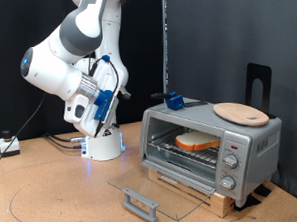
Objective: Make a piece of toast with the oven
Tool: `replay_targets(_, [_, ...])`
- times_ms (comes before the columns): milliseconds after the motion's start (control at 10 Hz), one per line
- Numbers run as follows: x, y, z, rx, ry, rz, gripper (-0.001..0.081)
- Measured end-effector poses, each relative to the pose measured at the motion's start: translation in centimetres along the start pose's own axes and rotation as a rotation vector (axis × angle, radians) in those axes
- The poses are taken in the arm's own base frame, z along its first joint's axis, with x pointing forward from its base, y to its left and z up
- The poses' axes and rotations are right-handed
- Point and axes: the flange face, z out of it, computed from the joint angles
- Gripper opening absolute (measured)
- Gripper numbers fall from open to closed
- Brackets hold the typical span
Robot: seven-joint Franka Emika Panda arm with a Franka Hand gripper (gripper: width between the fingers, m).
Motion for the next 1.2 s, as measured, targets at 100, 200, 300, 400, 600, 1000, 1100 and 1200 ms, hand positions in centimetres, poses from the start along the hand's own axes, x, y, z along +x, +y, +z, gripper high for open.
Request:
replay_targets(100, [0.7, 1.2, -0.3, -0.021, 0.018, 0.034, 0.0809])
replay_targets(200, [1.5, 2.2, -0.6, -0.03, 0.041, 0.058, 0.0809])
replay_targets(300, [2.2, 3.2, -1.0, -0.034, 0.057, 0.071, 0.0809])
replay_targets(400, [2.8, 4.0, -1.5, -0.038, 0.048, 0.074, 0.0809])
replay_targets(600, [4.2, 5.4, -2.8, -0.045, 0.008, 0.06, 0.0809])
replay_targets(1000, [7.4, 8.4, -5.2, -0.028, -0.011, 0.06, 0.0809])
replay_targets(1100, [7.4, 8.4, -5.1, -0.029, -0.012, 0.06, 0.0809])
replay_targets(1200, [7.4, 8.9, -4.9, -0.059, -0.004, 0.055, 0.0809])
